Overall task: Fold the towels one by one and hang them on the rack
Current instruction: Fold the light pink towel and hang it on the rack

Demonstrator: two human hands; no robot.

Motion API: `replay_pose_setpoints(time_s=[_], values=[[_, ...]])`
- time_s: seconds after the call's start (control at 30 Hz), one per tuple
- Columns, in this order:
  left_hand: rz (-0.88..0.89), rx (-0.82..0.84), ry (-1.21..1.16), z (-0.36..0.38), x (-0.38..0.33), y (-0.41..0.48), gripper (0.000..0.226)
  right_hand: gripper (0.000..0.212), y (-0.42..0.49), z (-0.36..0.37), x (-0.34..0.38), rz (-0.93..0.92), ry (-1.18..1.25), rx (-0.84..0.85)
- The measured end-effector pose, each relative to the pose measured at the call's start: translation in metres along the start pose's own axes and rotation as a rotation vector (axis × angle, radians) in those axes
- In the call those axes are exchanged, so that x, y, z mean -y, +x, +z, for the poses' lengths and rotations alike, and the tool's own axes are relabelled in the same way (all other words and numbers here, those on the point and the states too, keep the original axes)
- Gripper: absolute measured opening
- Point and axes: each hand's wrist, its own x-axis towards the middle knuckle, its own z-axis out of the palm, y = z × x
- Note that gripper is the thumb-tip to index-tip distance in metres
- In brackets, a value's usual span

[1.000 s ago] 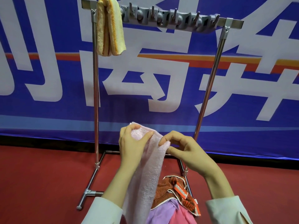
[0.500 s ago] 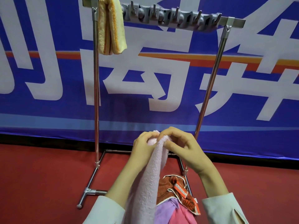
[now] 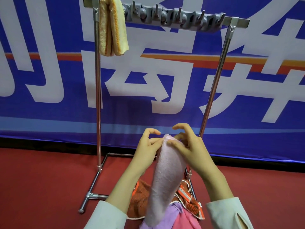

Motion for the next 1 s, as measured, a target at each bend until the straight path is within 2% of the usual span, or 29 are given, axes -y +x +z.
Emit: replay_pose_setpoints(time_s=[0.3,0.43,0.67,0.73,0.83,0.93,1.0], values=[[-0.041,0.016,-0.121,0.012,0.004,-0.002,0.020,0.026,0.001,-0.003,-0.006,0.054,-0.027,-0.119],[-0.019,0.038,-0.111,0.015,0.007,-0.005,0.038,0.029,0.001,-0.005,-0.008,0.056,-0.071,-0.135],[-0.027,0.042,-0.069,0.005,0.002,-0.004,0.044,0.032,-0.002,-0.012,-0.008,-0.017,-0.330,-0.124],[-0.034,0.074,-0.068,0.004,0.000,-0.004,0.043,0.030,-0.002,-0.012,-0.011,-0.038,-0.301,-0.153],[-0.017,0.099,-0.112,0.008,-0.004,-0.004,0.040,0.032,-0.001,-0.008,-0.014,-0.070,-0.250,-0.294],[0.015,0.065,-0.195,0.010,-0.008,-0.004,0.037,0.053,-0.001,-0.006,-0.008,-0.088,-0.139,-0.381],[0.037,0.049,-0.231,0.009,-0.009,-0.005,0.037,0.069,-0.001,-0.009,-0.005,0.069,0.094,-0.315]])
